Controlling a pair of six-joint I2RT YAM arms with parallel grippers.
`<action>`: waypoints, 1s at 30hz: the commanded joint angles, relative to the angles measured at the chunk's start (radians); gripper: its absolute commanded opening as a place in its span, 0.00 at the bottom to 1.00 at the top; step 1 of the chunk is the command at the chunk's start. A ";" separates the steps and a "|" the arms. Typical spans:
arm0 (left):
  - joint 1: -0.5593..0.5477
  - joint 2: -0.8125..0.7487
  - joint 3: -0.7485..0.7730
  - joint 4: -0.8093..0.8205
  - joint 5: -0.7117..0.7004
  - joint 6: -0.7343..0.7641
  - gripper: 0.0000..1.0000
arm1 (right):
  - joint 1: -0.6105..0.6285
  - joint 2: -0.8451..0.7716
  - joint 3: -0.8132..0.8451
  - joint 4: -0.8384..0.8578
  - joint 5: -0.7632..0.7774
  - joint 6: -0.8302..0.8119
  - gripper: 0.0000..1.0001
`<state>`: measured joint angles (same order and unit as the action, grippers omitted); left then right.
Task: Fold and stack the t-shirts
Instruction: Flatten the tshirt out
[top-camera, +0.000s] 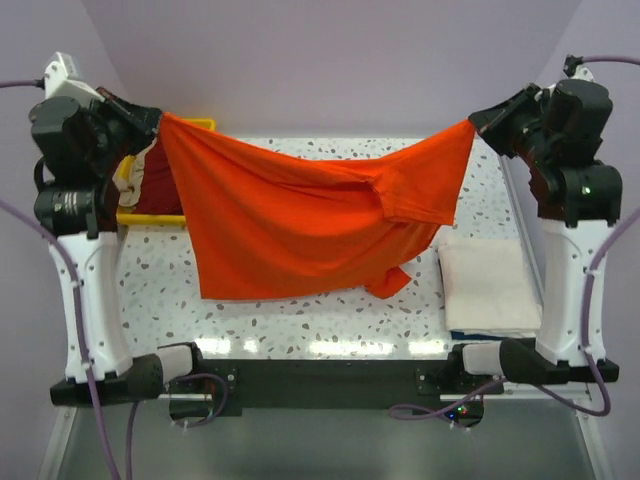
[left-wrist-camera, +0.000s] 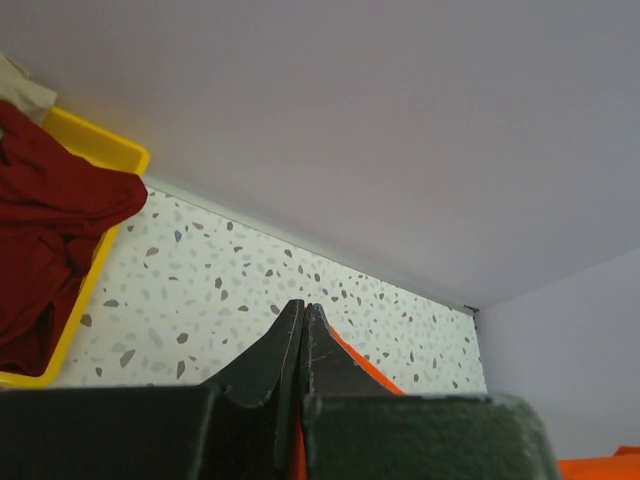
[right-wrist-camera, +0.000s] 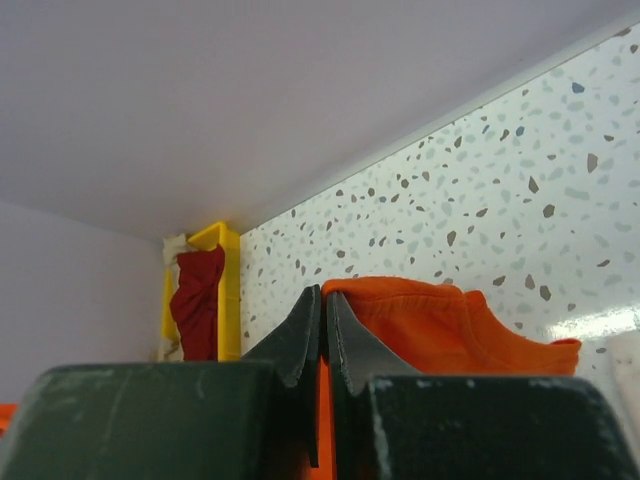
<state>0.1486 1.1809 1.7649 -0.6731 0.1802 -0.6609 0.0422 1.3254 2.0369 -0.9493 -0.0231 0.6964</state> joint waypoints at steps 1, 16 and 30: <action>0.006 0.115 -0.002 0.179 0.070 -0.029 0.00 | -0.071 0.104 -0.067 0.219 -0.124 0.076 0.00; 0.087 0.675 0.575 0.464 0.289 -0.207 0.00 | -0.123 0.486 0.373 0.567 -0.276 0.224 0.00; 0.141 0.287 -0.529 0.754 0.300 -0.198 0.00 | -0.146 0.146 -0.711 0.744 -0.304 0.181 0.00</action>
<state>0.2878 1.4830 1.4391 -0.0166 0.4763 -0.8513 -0.1024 1.4448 1.5150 -0.2356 -0.3248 0.8982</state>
